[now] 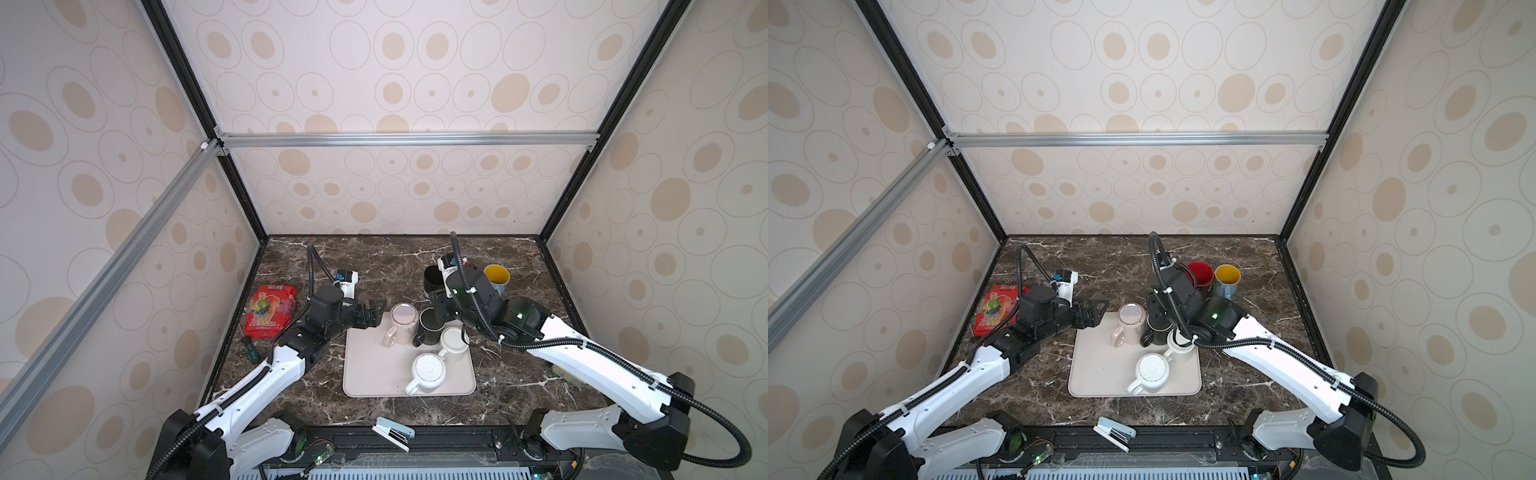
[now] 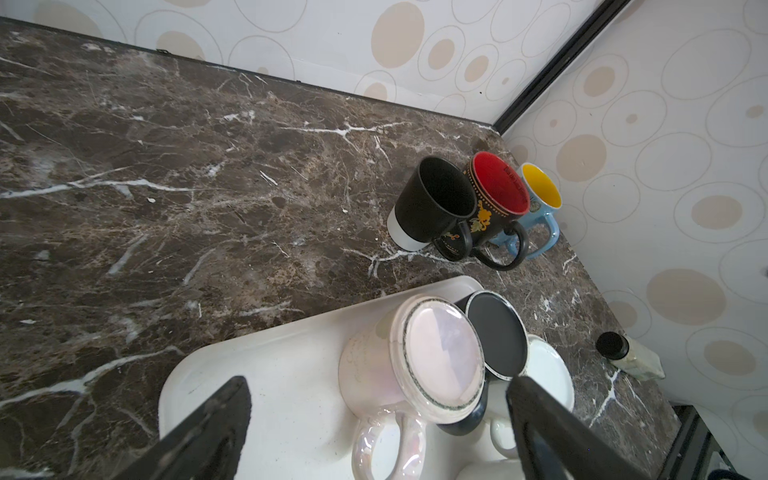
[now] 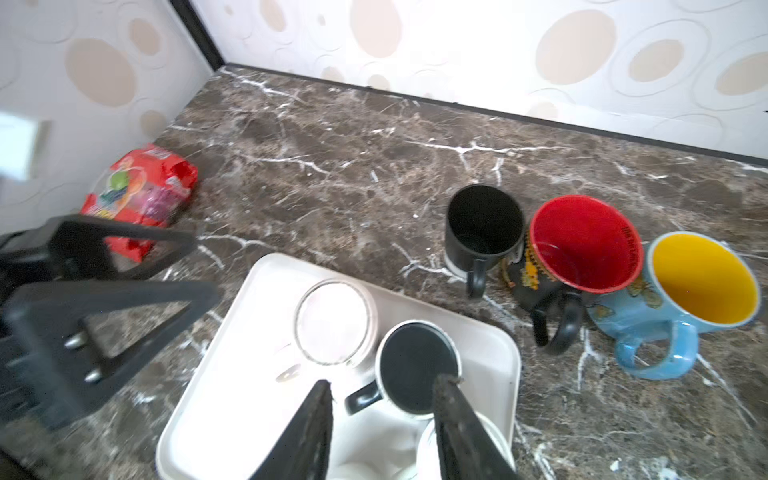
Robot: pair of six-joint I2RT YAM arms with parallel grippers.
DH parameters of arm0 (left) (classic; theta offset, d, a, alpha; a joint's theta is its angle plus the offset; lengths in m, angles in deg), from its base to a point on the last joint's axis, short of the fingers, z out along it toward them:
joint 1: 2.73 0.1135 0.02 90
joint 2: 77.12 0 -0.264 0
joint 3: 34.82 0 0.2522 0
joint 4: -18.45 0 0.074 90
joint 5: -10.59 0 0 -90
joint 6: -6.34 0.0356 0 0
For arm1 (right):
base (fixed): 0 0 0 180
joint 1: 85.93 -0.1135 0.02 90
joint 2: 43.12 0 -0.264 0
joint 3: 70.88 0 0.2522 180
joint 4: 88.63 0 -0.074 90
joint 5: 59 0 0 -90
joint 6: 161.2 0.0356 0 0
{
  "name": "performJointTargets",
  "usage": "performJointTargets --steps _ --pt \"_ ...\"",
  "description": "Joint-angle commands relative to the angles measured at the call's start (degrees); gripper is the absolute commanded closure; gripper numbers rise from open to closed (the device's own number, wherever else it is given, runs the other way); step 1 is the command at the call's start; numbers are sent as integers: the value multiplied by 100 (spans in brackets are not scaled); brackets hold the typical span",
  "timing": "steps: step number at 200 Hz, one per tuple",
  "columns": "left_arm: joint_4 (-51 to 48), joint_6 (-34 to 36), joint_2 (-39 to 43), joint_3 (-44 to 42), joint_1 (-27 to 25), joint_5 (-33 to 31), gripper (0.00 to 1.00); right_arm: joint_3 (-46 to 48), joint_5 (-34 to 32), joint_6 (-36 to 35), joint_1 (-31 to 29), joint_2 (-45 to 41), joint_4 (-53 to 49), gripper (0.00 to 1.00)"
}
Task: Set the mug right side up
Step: 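Raise the right gripper off the black mug and move it back over the tray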
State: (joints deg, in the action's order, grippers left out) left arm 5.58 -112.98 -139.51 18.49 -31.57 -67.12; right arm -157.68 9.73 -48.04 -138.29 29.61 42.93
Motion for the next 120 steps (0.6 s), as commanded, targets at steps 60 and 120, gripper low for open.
performJointTargets --steps 60,120 --pt "-855 390 295 76 -220 -490 4 61 -266 633 -466 566 -520 58" --pt "-1282 445 40 272 -470 -626 4 493 -289 906 -478 242 -687 58"
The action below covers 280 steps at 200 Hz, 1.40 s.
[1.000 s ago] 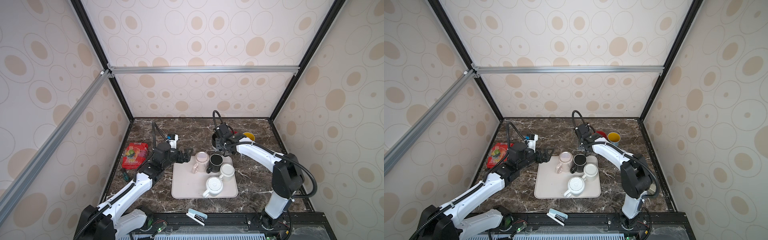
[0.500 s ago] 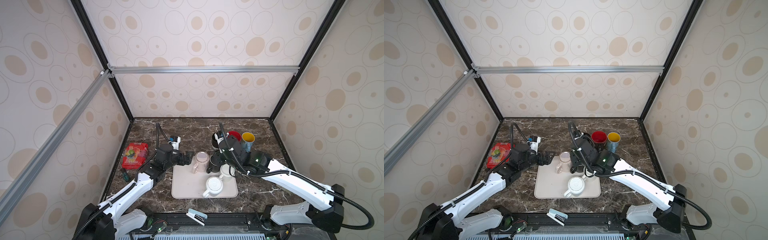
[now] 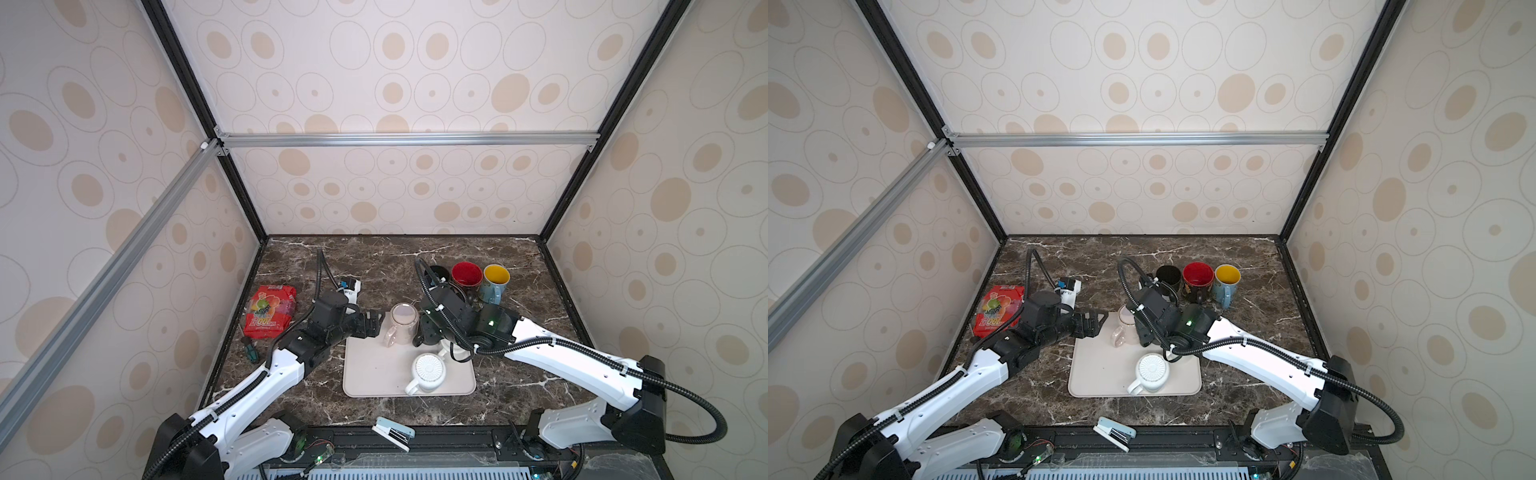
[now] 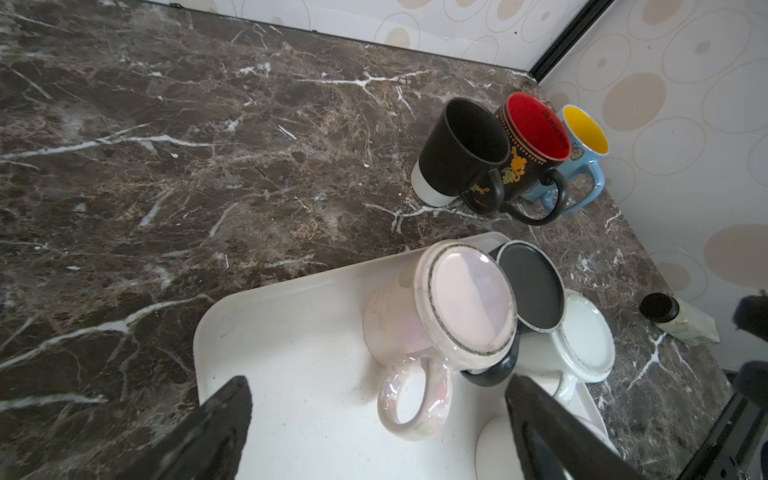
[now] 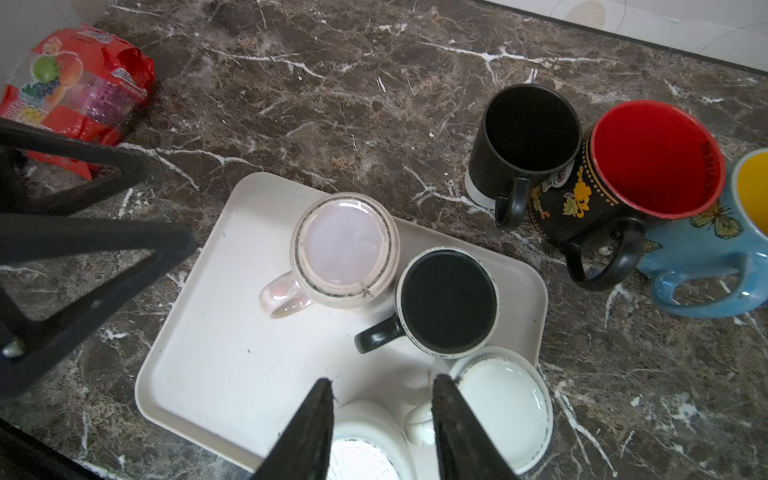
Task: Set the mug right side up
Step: 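Raise the right gripper off the black mug and move it back over the tray, then lower the left gripper onto the upside-down pearly pink mug's base and close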
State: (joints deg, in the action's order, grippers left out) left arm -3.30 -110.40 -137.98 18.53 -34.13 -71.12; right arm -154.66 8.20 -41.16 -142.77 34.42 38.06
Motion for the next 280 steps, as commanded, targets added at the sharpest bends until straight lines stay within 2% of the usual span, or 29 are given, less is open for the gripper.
performJointTargets --steps 1,35,61,99,135,226,280 --pt "-400 191 -116 272 -220 -242 4 191 -143 219 -29 -244 -199 58" --pt "-767 213 -312 544 -673 -664 8 522 -253 232 -35 -547 -97 58" --pt "-992 246 -538 693 -875 -742 17 812 -445 135 -23 -707 233 58" --pt "-1188 362 -931 840 -1027 -777 27 831 -541 26 -29 -623 232 57" --pt "-1198 440 -1477 970 -1104 -772 39 767 -514 43 -36 -607 159 58" --pt "-1142 696 -2458 1433 -1224 -802 44 778 -468 241 -29 -691 -18 58" --pt "-1481 784 -2979 1840 -1297 -1192 49 806 -442 225 -29 -696 33 58"
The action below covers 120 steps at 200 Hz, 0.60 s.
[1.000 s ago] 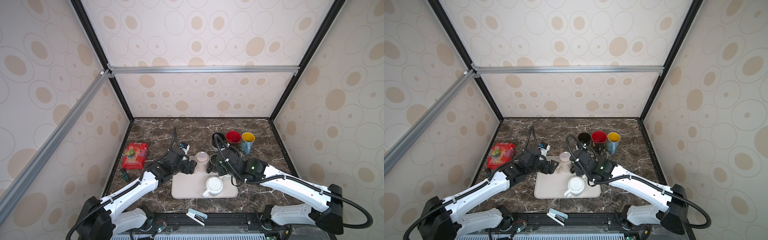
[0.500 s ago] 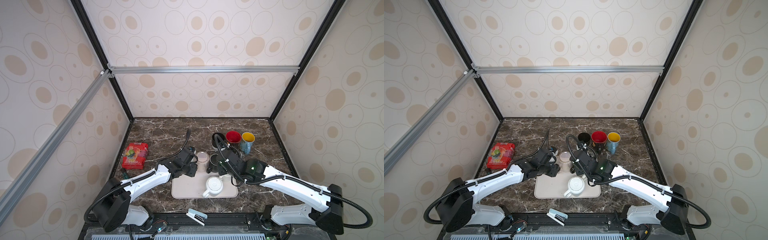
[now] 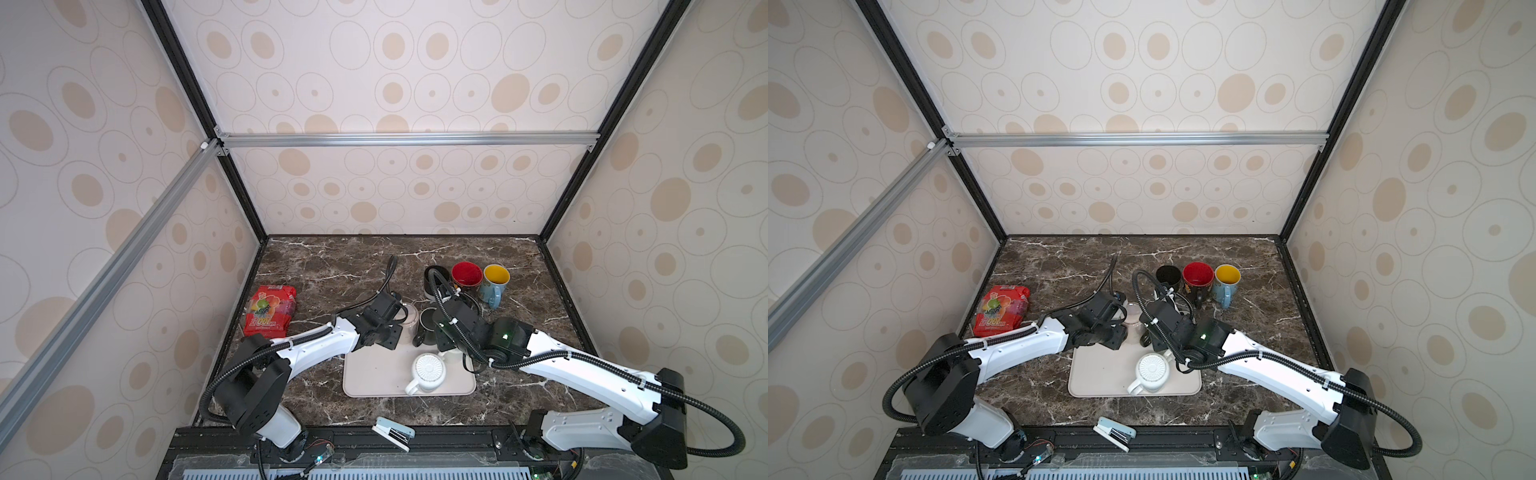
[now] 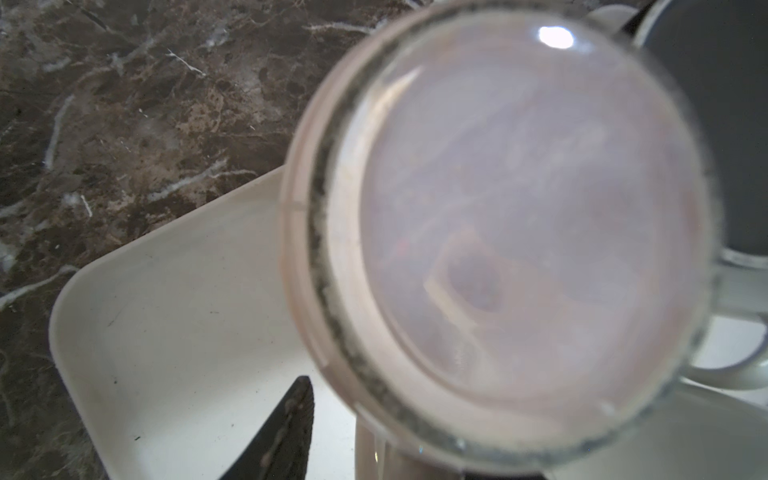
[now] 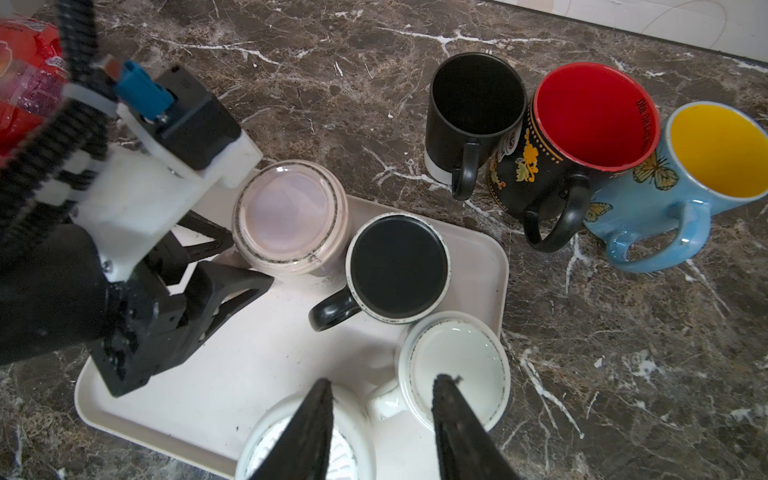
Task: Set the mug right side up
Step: 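Lower the left gripper onto the upside-down pearly pink mug's base and close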
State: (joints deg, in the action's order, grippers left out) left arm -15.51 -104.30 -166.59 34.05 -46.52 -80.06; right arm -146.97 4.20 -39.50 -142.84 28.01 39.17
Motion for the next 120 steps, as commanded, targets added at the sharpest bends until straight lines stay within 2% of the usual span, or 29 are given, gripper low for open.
performJointTargets --steps 1,50,96,108,120 --pt "-262 179 -125 293 -58 -301 49 36 -43 61 -22 -56 -78 58" --pt "-361 131 -203 399 -127 -514 60 104 12 62 -28 -88 -45 59" --pt "-296 68 -185 352 -158 -603 81 231 152 126 -30 -112 43 60" --pt "-282 47 -198 342 -163 -603 90 259 221 148 -21 -122 76 60" --pt "-290 23 -211 348 -180 -633 93 269 292 157 -24 -132 94 60"
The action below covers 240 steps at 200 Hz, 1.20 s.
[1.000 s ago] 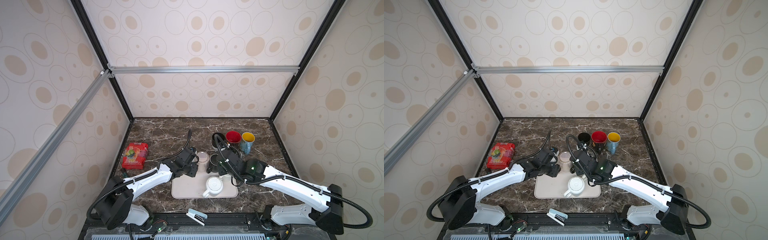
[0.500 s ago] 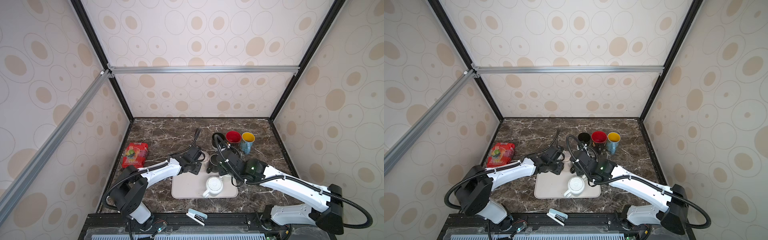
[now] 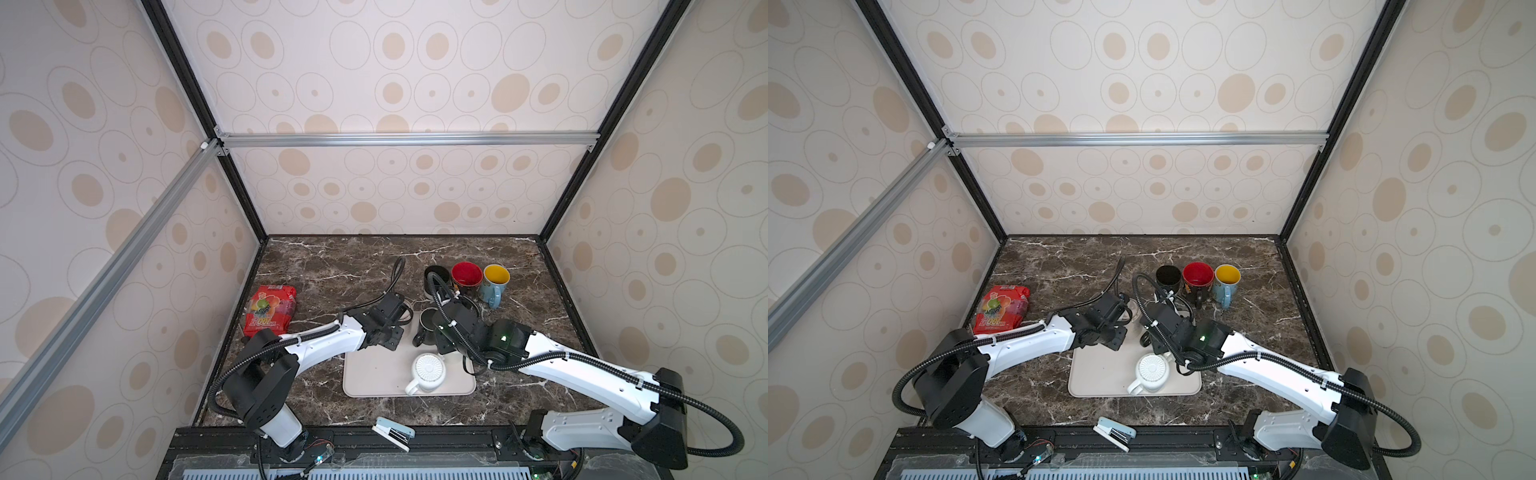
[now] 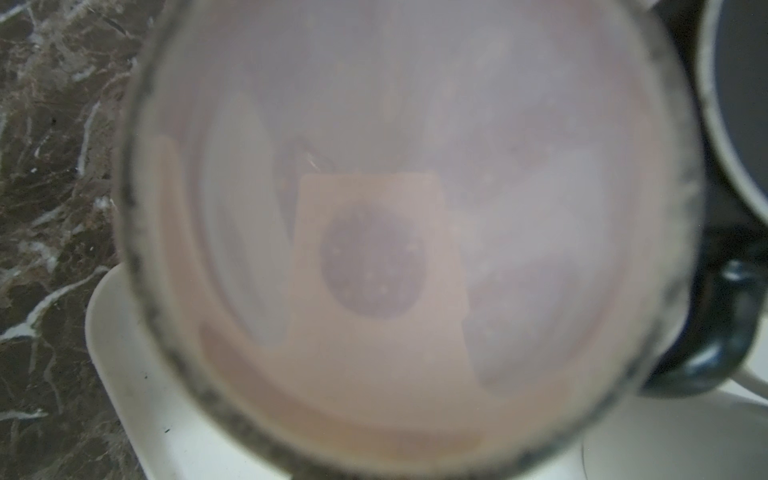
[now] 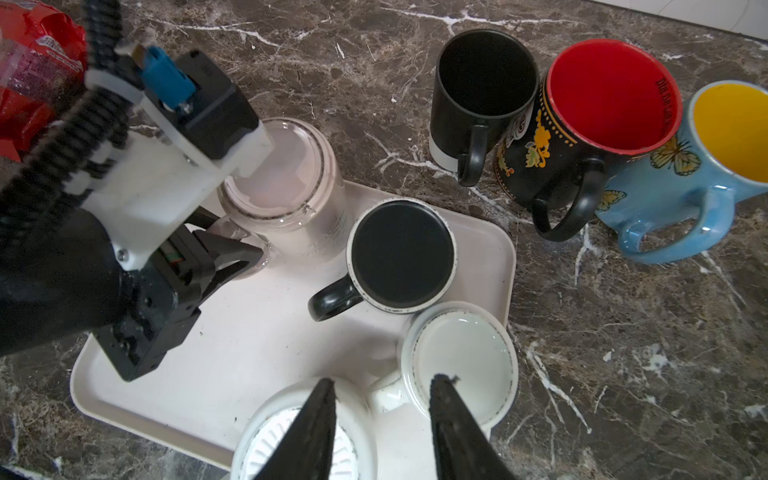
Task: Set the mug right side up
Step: 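Lower the left gripper onto the upside-down pearly pink mug's base and close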
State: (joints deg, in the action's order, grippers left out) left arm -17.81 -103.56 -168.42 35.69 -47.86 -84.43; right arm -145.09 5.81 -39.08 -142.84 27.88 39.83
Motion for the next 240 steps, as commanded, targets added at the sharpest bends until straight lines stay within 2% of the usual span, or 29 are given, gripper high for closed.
performJointTargets --steps 1,22,44,176,240 --pt "-61 -50 -27 186 -57 -203 93 79 134 118 -23 -116 27 60" --pt "-171 -76 -36 230 -99 -389 100 67 159 154 -60 -149 -17 61" --pt "-261 -86 21 257 -136 -646 100 98 172 149 -93 -194 30 62" --pt "-760 -76 711 627 -152 -902 100 151 372 67 -102 -91 219 63" --pt "-731 -42 890 763 -138 -799 100 173 469 109 -102 -138 315 64"
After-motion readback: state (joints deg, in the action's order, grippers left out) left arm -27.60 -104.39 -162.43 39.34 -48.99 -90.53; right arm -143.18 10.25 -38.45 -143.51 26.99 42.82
